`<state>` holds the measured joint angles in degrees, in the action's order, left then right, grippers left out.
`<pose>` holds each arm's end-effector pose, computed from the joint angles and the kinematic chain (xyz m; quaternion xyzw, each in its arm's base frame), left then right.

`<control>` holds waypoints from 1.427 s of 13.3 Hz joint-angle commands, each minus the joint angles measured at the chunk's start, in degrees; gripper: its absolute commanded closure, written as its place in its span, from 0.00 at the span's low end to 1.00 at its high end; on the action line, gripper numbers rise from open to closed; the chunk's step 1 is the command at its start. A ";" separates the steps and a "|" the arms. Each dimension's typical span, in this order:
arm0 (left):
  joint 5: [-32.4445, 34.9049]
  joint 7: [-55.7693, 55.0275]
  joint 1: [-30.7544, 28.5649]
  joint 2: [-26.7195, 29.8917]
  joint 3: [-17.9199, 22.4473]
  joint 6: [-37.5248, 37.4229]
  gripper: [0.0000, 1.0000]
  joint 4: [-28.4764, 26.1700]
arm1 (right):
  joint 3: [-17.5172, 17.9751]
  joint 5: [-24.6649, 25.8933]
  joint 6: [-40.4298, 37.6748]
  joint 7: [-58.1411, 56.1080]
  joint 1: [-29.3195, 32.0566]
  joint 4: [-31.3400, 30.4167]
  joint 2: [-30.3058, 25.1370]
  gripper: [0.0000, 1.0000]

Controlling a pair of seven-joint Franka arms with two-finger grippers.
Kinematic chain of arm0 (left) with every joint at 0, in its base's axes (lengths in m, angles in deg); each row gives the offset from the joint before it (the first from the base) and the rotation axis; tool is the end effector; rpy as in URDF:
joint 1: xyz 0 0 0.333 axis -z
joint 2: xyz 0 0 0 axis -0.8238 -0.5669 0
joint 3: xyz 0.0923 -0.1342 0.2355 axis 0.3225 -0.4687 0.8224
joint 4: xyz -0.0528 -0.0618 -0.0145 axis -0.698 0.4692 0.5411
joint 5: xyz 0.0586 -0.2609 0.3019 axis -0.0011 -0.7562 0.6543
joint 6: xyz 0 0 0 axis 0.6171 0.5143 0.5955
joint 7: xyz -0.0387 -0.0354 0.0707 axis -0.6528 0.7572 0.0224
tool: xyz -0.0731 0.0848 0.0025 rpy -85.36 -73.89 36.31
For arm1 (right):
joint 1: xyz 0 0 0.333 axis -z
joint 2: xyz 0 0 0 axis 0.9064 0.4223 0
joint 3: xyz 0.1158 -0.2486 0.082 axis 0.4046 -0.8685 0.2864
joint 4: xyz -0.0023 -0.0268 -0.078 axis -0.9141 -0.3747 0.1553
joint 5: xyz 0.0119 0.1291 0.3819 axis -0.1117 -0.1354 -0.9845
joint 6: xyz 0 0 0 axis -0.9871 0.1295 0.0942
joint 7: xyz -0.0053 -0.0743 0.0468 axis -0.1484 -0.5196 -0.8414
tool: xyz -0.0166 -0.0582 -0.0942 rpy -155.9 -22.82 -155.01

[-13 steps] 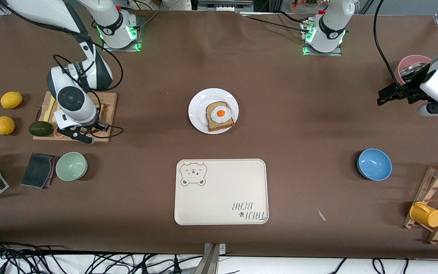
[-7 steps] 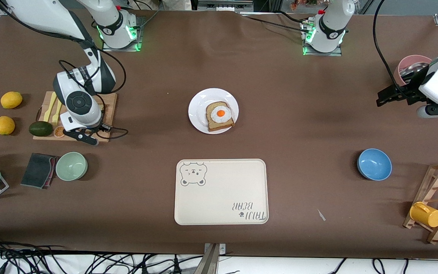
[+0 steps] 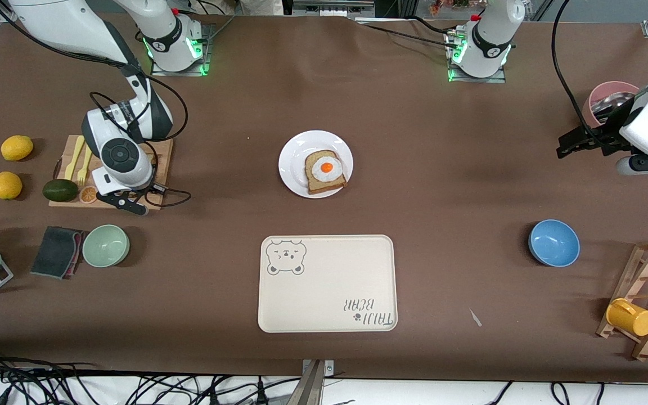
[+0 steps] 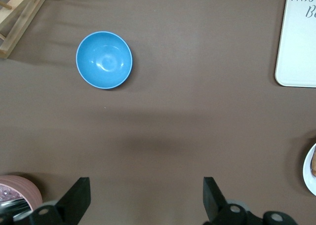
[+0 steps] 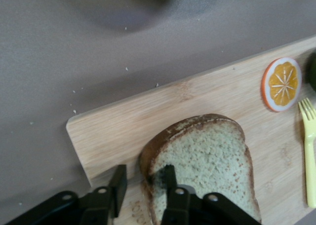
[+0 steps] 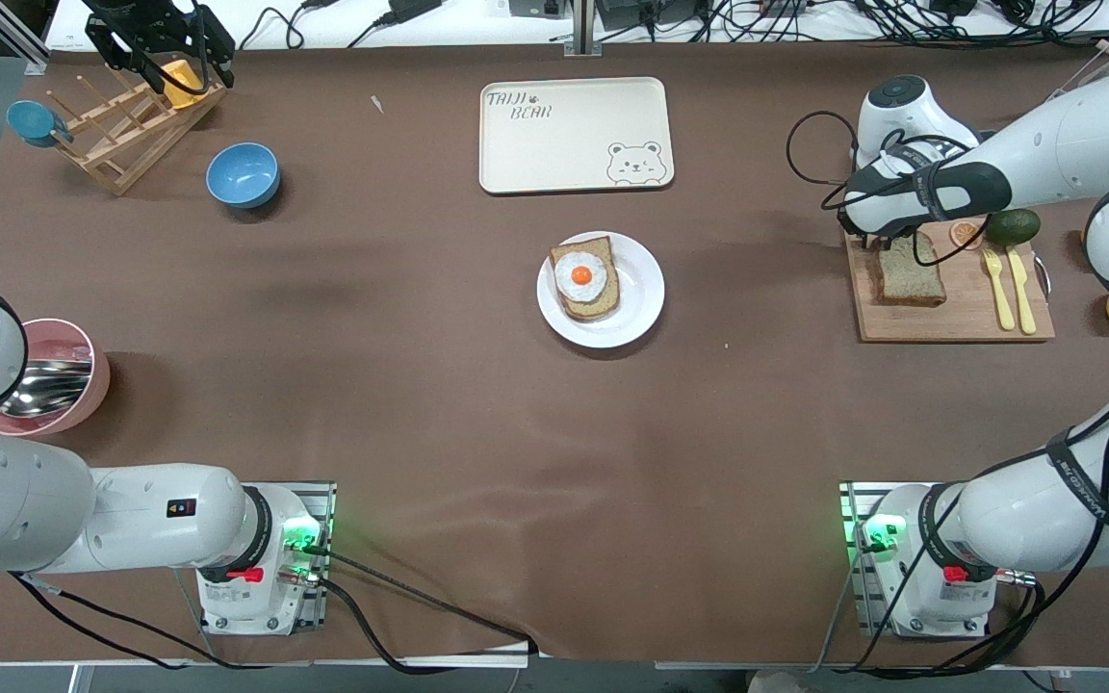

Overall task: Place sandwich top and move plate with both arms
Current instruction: 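Lower the right gripper and grasp the bread slice edge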

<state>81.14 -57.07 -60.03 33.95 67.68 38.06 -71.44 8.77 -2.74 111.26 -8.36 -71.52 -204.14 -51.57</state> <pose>0.5673 0.0002 0.5189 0.9982 0.0421 -0.0424 0.0095 0.5220 0.0462 0.1491 0.9703 -0.1574 -0.0352 0.1804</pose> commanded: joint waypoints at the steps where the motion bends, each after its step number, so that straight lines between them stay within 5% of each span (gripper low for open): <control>1: -1.14 -0.48 -0.09 -0.07 0.10 0.20 0.00 0.22 | -0.24 1.41 1.21 1.38 0.26 -0.68 0.45 0.78; 3: -1.23 -0.48 -0.09 -0.07 0.10 0.20 0.00 0.22 | -0.24 1.41 1.04 1.38 0.26 -0.68 0.45 0.79; 5: -1.23 -0.48 -0.09 -0.07 0.10 0.20 0.00 0.21 | -0.24 1.49 0.78 0.95 0.35 -0.59 0.63 1.00; 11: -1.23 -0.39 -0.09 -0.07 0.10 0.20 0.00 0.21 | 0.37 1.41 -3.86 0.85 -0.18 2.03 -0.43 1.00; 15: -1.23 -0.39 -0.09 -0.07 0.10 0.20 0.00 0.21 | 7.03 -0.87 -21.52 1.47 -0.44 12.21 -0.34 1.00; 19: -1.14 -0.39 -0.09 -0.07 0.10 0.20 0.00 0.21 | 12.49 -9.38 -29.01 4.45 -1.75 19.69 0.01 1.00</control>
<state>81.13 -57.07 -60.04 33.81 67.68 38.07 -71.45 19.53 -9.19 85.53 -5.92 -72.53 -187.77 -51.98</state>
